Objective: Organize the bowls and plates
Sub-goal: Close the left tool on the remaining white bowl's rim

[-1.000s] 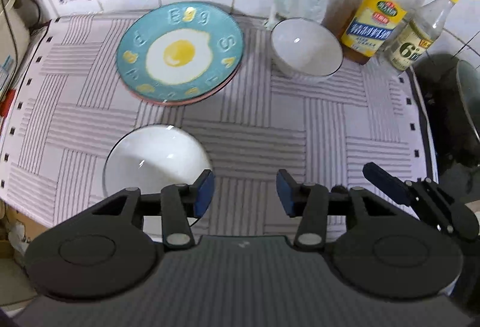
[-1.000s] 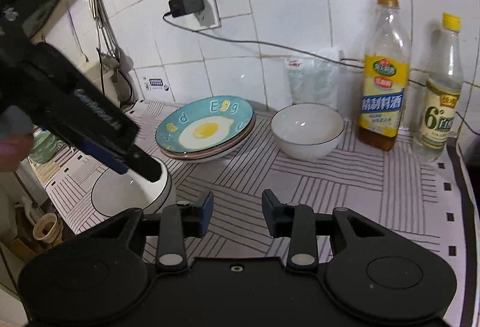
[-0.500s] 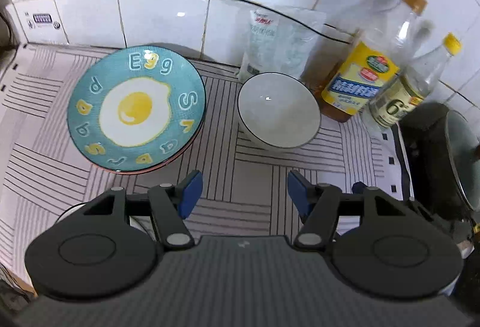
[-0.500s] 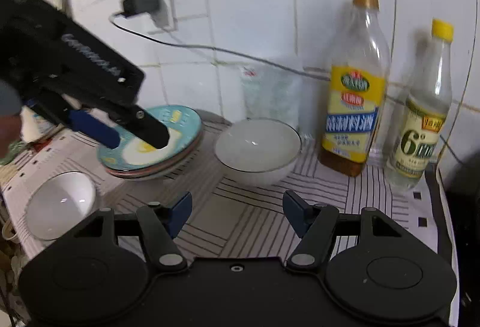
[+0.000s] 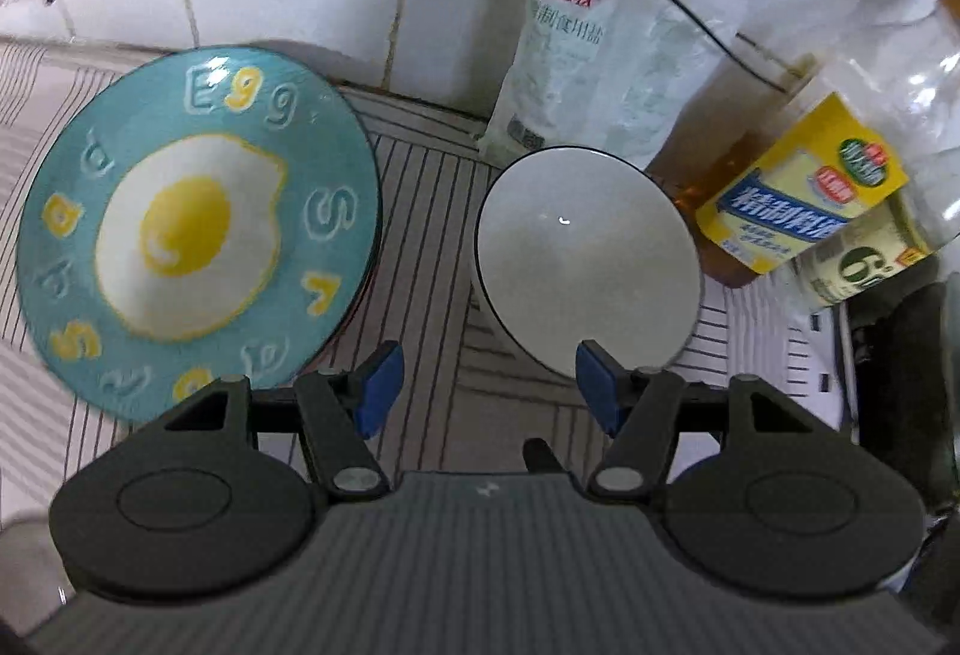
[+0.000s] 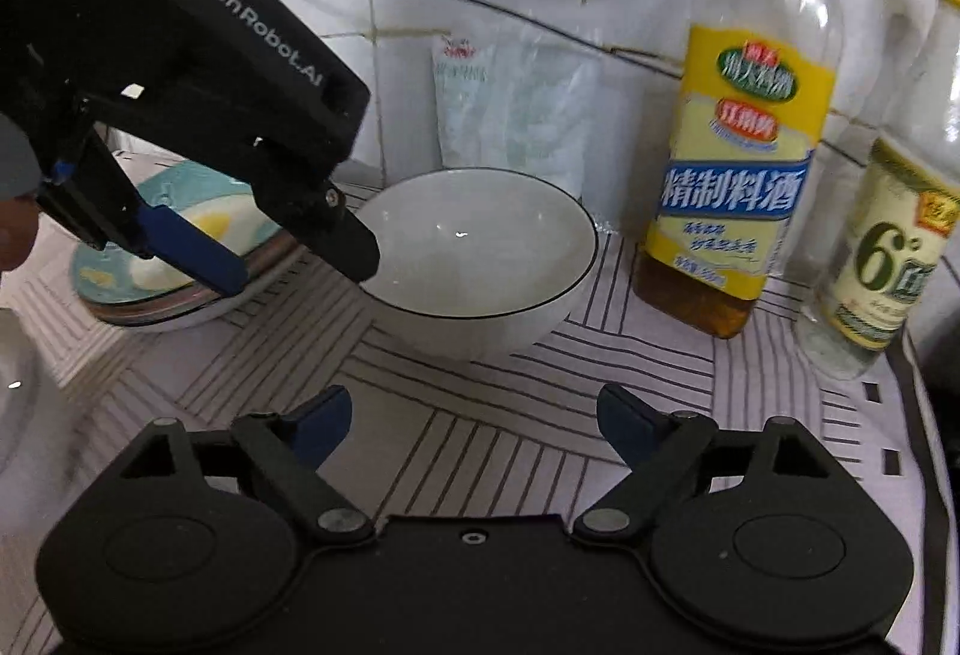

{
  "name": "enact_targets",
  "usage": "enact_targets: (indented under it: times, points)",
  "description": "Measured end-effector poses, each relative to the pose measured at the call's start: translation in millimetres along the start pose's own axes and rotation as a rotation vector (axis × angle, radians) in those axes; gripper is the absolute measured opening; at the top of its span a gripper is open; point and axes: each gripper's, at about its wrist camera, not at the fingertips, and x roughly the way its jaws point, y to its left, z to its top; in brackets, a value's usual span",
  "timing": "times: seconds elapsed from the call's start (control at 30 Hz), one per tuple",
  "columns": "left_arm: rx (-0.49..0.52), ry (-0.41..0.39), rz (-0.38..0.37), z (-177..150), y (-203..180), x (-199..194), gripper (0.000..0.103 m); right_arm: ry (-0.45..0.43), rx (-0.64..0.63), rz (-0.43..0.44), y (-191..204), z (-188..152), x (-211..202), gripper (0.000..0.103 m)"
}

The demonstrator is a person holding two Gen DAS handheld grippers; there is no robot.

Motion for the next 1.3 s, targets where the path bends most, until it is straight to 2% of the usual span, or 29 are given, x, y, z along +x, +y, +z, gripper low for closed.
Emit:
enact_targets:
  times: [0.2,0.37,0.57,0.73,0.8,0.93,1.07,1.3]
  points:
    - [0.019,0.017,0.013,14,-2,21,0.058,-0.023,-0.003,0.013,2,3,27,0.092]
    - [0.046,0.024,0.027,16,-2,32,0.035,-0.021,-0.041,0.004,8,7,36,0.092]
    - [0.024,0.056,-0.039,19,2,41,0.018,-0.013,-0.073,-0.015,7,9,48,0.093]
    - [0.064,0.093,-0.031,21,-3,39,0.017,-0.056,-0.044,0.028,3,11,42,0.092]
    - [0.075,0.102,-0.027,19,-4,36,0.017,-0.039,-0.028,0.029,5,13,39,0.092]
    - [0.106,0.142,0.033,10,-10,29,0.017,-0.039,-0.042,0.038,9,8,30,0.092]
    - [0.127,0.154,0.064,2,-16,16,0.017,-0.052,-0.079,0.034,16,1,10,0.091]
    - [0.175,0.153,0.077,-14,-26,-16,0.017,-0.082,-0.025,0.058,19,-8,-25,0.091]
